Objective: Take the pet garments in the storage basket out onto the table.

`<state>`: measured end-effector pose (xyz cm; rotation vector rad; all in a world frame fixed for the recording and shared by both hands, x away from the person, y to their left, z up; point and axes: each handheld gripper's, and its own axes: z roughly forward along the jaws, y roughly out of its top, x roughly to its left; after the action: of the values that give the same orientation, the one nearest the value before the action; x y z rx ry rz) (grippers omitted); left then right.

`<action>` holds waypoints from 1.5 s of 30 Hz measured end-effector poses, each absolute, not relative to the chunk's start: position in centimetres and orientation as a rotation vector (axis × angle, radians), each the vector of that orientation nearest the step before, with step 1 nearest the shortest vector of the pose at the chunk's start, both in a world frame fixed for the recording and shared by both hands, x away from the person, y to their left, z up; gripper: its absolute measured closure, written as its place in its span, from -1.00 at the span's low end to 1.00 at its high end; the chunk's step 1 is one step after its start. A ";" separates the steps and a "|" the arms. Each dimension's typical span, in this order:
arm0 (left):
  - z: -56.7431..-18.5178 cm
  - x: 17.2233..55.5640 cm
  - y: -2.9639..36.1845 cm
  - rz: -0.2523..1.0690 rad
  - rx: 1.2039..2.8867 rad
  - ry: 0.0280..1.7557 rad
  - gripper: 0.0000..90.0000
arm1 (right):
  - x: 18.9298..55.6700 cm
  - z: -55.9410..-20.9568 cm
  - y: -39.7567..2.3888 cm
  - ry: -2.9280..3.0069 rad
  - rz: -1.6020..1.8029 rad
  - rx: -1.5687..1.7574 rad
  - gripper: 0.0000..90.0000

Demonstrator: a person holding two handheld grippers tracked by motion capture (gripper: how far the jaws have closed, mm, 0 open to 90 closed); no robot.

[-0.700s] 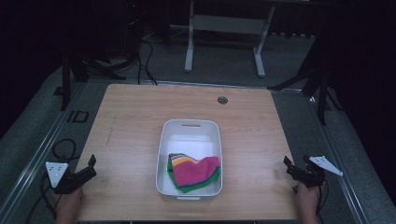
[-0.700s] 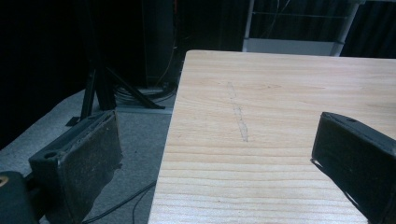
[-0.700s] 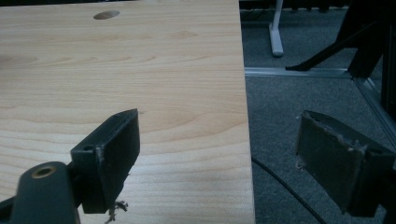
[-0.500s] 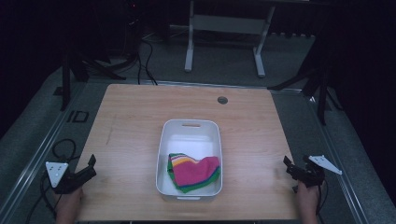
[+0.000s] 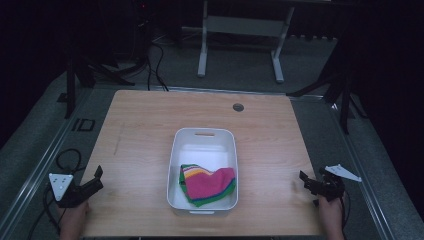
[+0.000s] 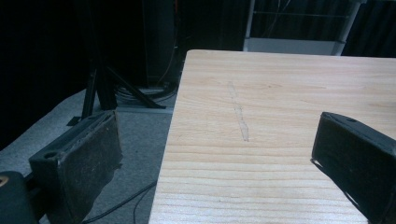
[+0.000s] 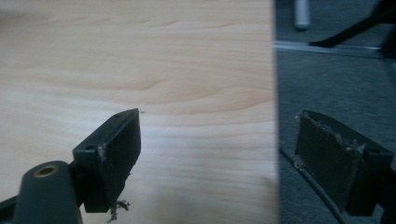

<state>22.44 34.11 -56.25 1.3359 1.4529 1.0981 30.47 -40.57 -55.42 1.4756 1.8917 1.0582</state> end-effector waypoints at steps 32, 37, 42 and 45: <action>-56.3 22.5 34.0 1.099 1.342 1.450 -0.95 | 31.7 -49.5 -30.9 2.412 1.317 1.020 -0.70; -56.3 22.4 34.1 1.098 1.338 1.451 -0.95 | 31.8 -47.6 -28.4 2.438 1.353 0.916 -0.71; -56.3 22.4 34.1 1.095 1.337 1.452 -0.95 | 32.2 -46.7 -26.4 2.473 1.351 0.846 -0.71; -56.3 22.4 34.1 1.094 1.336 1.452 -0.95 | 32.4 -46.1 -25.1 2.493 1.365 0.795 -0.71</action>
<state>22.44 34.12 -56.26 1.3358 1.4522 1.0944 32.39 -25.07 -46.14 0.7954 2.4933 1.3653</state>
